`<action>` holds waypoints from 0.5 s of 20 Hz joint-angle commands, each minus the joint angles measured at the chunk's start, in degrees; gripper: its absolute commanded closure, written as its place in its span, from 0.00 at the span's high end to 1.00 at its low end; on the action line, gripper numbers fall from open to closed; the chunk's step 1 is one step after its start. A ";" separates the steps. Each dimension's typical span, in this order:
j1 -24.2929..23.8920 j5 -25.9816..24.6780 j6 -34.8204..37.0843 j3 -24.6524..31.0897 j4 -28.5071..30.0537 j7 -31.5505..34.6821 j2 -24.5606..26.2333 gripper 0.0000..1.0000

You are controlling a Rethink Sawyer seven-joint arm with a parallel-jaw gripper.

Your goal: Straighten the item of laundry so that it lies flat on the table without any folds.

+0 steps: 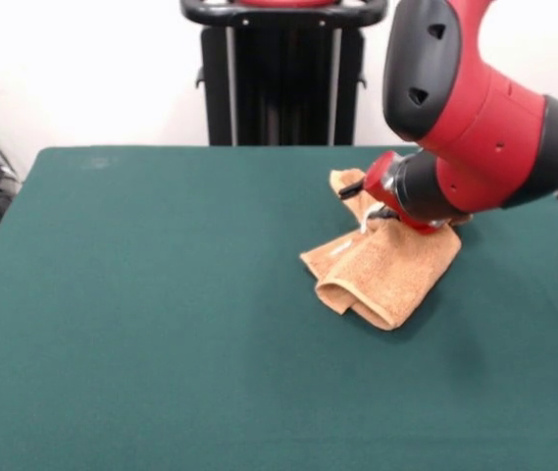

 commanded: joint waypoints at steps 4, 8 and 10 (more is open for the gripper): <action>-4.10 -1.43 -19.56 6.74 1.75 14.27 10.70 1.00; -4.41 -2.53 -20.42 6.21 1.80 13.28 10.64 1.00; -4.65 -2.75 -20.53 6.23 1.89 12.75 10.43 1.00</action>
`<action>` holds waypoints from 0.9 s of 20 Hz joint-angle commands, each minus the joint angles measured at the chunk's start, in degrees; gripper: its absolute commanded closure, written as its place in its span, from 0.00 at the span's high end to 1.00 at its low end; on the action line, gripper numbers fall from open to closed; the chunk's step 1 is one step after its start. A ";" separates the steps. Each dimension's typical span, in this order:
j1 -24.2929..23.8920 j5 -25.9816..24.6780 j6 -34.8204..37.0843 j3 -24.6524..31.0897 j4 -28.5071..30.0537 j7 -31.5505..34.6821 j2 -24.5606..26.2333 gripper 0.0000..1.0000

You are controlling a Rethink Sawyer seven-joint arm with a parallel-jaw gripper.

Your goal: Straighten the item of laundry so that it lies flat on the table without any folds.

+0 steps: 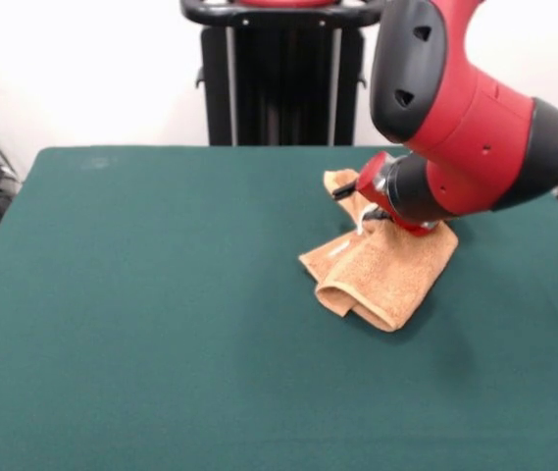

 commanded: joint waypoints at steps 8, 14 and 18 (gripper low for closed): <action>-4.55 -3.14 -21.34 6.25 1.00 12.23 11.03 1.00; -5.03 -4.88 -24.16 5.55 0.89 10.90 11.30 1.00; -5.67 -5.77 -26.18 5.28 0.08 9.97 12.03 1.00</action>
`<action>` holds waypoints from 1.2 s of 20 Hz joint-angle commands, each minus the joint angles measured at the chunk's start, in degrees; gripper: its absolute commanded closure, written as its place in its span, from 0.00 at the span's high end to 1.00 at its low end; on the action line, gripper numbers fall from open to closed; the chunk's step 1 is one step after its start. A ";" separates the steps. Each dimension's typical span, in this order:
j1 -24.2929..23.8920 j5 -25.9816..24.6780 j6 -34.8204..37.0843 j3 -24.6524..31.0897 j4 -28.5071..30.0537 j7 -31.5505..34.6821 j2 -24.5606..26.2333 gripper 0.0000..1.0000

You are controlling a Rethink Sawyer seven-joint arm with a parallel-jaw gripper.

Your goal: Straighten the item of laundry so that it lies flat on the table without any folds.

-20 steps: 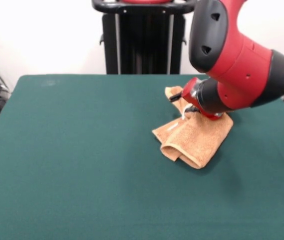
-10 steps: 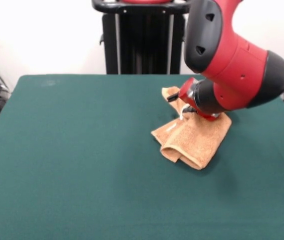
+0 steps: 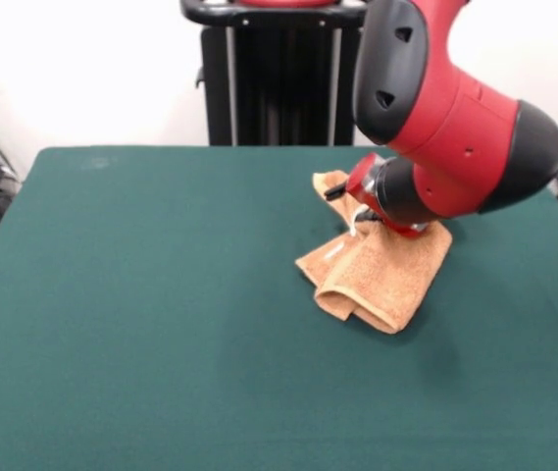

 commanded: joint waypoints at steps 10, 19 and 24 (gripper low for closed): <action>-4.72 -8.70 -24.88 3.58 -1.52 9.67 12.37 1.00; -4.45 -11.88 -21.61 1.99 -2.76 10.96 11.77 1.00; -4.46 -12.77 -21.77 1.64 -3.36 11.98 11.99 1.00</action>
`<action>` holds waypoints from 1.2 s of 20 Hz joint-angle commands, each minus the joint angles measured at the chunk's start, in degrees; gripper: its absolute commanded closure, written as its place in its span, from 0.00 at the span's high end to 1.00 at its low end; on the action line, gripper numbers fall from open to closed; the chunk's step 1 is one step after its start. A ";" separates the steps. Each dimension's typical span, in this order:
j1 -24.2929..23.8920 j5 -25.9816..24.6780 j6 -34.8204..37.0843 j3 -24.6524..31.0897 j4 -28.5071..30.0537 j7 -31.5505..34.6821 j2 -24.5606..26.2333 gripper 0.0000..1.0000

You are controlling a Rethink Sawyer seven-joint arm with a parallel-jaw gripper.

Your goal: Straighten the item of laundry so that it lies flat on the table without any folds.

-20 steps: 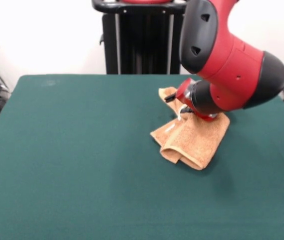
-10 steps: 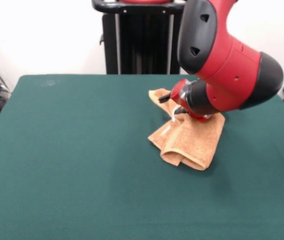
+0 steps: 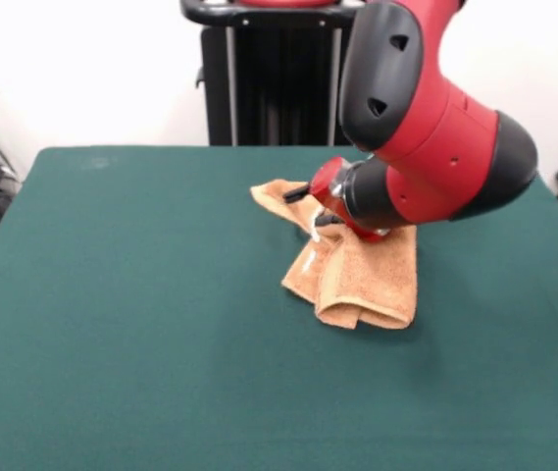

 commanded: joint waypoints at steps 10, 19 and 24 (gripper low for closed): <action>-7.40 -5.23 -31.39 10.73 1.18 7.83 8.92 1.00; -12.57 -4.09 -34.25 20.97 6.06 -2.64 3.63 0.00; -13.76 -4.15 -29.19 24.43 6.57 -4.18 0.87 0.00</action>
